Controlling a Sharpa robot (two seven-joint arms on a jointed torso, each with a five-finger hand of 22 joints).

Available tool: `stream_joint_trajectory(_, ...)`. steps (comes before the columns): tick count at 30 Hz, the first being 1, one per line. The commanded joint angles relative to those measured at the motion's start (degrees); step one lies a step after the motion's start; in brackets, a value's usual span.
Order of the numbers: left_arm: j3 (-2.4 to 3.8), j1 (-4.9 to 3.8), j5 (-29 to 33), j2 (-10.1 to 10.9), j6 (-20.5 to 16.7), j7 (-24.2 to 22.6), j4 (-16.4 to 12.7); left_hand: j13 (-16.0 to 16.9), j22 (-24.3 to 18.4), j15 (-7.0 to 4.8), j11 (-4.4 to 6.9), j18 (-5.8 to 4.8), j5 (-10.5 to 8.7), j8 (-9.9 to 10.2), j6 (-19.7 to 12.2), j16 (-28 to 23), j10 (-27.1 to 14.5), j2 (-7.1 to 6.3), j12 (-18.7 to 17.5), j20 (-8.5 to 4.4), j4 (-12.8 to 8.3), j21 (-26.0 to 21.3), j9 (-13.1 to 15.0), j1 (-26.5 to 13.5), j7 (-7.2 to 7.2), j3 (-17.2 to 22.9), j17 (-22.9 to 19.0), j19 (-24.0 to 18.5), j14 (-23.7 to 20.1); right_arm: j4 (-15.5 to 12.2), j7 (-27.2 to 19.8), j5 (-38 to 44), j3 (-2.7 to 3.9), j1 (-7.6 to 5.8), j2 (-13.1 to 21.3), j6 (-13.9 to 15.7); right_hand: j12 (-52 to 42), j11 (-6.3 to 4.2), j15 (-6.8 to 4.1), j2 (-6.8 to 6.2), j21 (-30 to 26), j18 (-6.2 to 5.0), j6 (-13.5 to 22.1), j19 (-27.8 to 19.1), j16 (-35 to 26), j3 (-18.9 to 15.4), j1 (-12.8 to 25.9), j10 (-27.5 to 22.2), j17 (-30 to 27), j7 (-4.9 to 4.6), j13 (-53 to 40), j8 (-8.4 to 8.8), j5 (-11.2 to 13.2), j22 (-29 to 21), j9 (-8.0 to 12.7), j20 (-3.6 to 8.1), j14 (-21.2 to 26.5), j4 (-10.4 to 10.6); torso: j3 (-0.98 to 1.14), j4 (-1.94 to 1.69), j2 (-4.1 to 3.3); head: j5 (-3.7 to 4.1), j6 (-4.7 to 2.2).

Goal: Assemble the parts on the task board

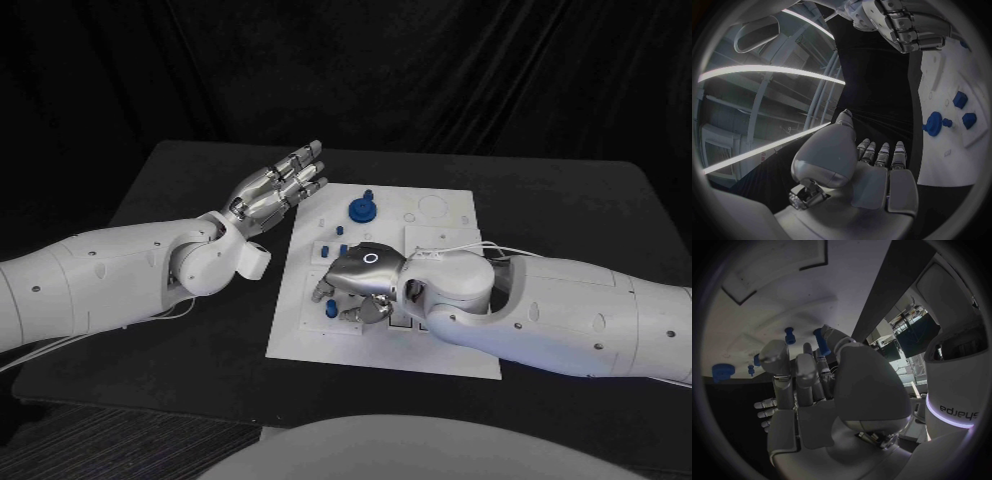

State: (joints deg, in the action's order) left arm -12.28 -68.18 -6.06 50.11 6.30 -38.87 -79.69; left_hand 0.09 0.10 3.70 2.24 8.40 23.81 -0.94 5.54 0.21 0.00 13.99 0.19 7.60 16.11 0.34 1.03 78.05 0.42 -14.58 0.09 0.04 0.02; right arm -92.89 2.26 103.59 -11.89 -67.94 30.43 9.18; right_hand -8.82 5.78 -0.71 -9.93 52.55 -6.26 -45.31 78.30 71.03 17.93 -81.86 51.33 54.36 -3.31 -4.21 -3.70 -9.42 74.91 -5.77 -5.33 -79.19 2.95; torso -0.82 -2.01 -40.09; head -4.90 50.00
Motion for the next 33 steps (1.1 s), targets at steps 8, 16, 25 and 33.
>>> stream_joint_trajectory(8, 0.06, 0.11, 0.3, 0.3, 0.4, -3.7, -0.3, -0.1, -0.1, 0.35, -0.50, -0.37, 0.21, -0.3, 0.6, -0.2, 0.0, 0.13, -0.2, 0.41, -0.1, -0.3, 0.1, 0.6, -0.03, 0.3, -0.1, 0.0, 0.0, -6.4, 1.4, 0.2, 0.02, -5.30, 8.1, 14.6, -2.2, 0.70, 0.55, -0.01, -0.4, -0.53, 11.7, 0.3, 0.1, -7.9, -2.7, -6.5, -0.2, -0.38, 0.4, 0.51, 2.0, 6.0, 2.6, -0.40, 0.0, 5.3, 0.01, 0.02, 0.02, -0.48, 0.00)
stream_joint_trajectory(16, 0.06, 0.11, 0.3, 0.3, 0.0, -3.9, -0.2, -0.1, -0.1, 0.31, -0.51, -0.37, 0.19, -0.3, 0.8, -0.2, 0.0, 0.00, -0.2, 0.40, -0.1, -0.3, 0.1, 0.7, -0.02, 0.2, -0.1, 0.0, 0.0, -10.5, 1.1, -7.1, 0.02, -11.23, 16.7, 18.1, -5.9, 0.03, 0.11, 0.87, 0.0, -0.42, 7.4, 0.8, 0.7, -8.5, -4.3, -5.0, 0.6, -1.34, -0.1, -0.60, 1.8, 6.2, 2.0, -0.09, -0.5, 10.1, 0.00, -0.01, 0.02, 0.59, 0.00)
stream_joint_trajectory(25, 0.06, 0.16, 0.3, 0.0, -0.1, -4.0, 0.0, -0.1, -0.1, 0.28, -0.50, -0.36, 0.19, -0.4, 0.9, -0.2, 0.0, -0.04, -0.2, 0.38, -0.1, -0.3, 0.1, 0.7, -0.02, 0.2, -0.1, 0.0, 0.0, -11.1, 7.7, -20.5, 0.01, -13.36, 25.2, 6.3, -31.6, -4.62, -2.14, 2.80, -1.6, -0.58, -10.9, 0.6, -0.7, -8.0, -3.2, 12.9, -1.6, -2.87, -13.8, -6.80, -0.4, 5.8, -1.1, 1.65, 0.0, 9.1, 0.01, 0.02, 0.00, 2.38, 0.00)
stream_joint_trajectory(33, 0.06, 0.40, 0.3, 0.0, 0.0, -4.0, -0.1, -0.1, -0.1, 0.28, -0.50, -0.36, 0.19, -0.4, 0.9, -0.2, 0.0, -0.04, -0.2, 0.38, -0.1, -0.3, 0.1, 0.7, -0.02, 0.2, -0.1, 0.0, 0.0, -10.4, 16.1, -22.8, 0.00, -12.05, 26.7, -4.4, -81.2, -8.03, -4.50, 4.26, 16.5, 2.20, -22.0, 6.4, 18.2, -12.5, 19.4, 38.7, 34.0, 1.26, -85.8, -11.79, 1.0, 9.9, -6.6, 4.34, -10.4, 13.6, 0.13, 0.28, -0.04, 2.61, 0.00)
